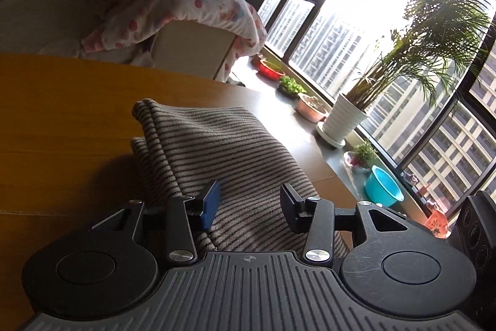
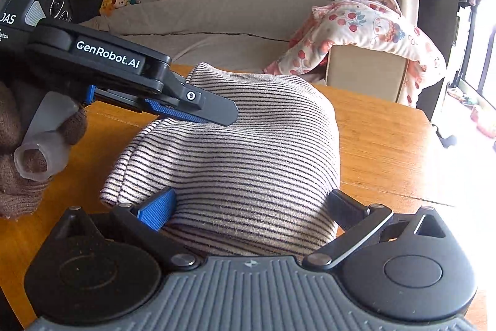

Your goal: Fold clothes

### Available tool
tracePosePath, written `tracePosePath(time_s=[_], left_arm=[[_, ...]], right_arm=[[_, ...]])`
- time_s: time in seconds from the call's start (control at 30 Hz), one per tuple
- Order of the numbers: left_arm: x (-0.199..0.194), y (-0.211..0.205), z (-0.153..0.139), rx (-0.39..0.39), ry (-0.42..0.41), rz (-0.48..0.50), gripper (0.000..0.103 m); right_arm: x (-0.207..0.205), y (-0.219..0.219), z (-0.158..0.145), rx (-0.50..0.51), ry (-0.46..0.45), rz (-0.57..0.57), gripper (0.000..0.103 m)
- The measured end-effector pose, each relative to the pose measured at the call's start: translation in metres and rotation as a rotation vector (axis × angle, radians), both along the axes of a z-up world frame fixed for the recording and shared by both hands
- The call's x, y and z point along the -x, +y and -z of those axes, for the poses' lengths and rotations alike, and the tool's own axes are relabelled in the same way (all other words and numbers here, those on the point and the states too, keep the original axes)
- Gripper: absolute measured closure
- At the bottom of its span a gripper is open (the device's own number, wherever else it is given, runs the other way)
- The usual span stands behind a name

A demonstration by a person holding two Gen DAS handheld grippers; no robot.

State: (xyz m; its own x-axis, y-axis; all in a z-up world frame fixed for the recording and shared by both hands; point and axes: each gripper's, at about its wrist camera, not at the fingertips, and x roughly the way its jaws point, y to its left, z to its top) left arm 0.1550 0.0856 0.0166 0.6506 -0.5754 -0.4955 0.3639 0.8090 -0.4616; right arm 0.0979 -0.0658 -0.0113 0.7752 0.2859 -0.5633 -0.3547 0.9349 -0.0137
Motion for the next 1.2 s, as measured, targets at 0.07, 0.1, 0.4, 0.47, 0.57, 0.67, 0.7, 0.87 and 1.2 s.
tracePosePath(time_s=[0.07,0.1,0.4,0.47,0.57,0.67,0.7,0.87,1.2], left_arm=[[0.001,0.001,-0.003,0.015,0.001,-0.003,0.055],[0.001,0.002,-0.006,0.028,0.002,-0.005,0.052],[-0.047,0.001,-0.024,0.023,-0.013,-0.072,0.028],[-0.065,0.002,-0.006,-0.014,0.030,-0.101,0.030],[-0.072,0.006,0.009,0.010,0.027,-0.117,0.030],[-0.072,0.004,0.006,-0.019,0.014,-0.110,0.030],[-0.070,0.004,0.003,-0.036,0.007,-0.113,0.030],[-0.028,0.004,-0.021,-0.112,-0.037,-0.141,0.012],[0.011,0.006,0.000,-0.071,0.026,-0.078,0.043]], right_arm=[[0.002,0.000,0.000,-0.003,-0.001,0.000,0.000],[0.003,0.000,0.000,-0.004,-0.002,0.000,0.000],[0.010,-0.001,0.001,-0.013,-0.012,0.003,0.000],[0.012,0.001,0.001,-0.008,-0.019,0.004,0.000],[0.011,0.001,0.002,-0.009,-0.021,0.007,0.000],[0.011,0.002,0.002,-0.007,-0.020,0.007,0.000],[0.011,0.002,0.002,-0.006,-0.020,0.007,0.000],[0.010,0.002,0.003,-0.014,-0.017,0.009,0.000],[0.008,-0.003,0.003,-0.046,-0.006,0.018,0.000]])
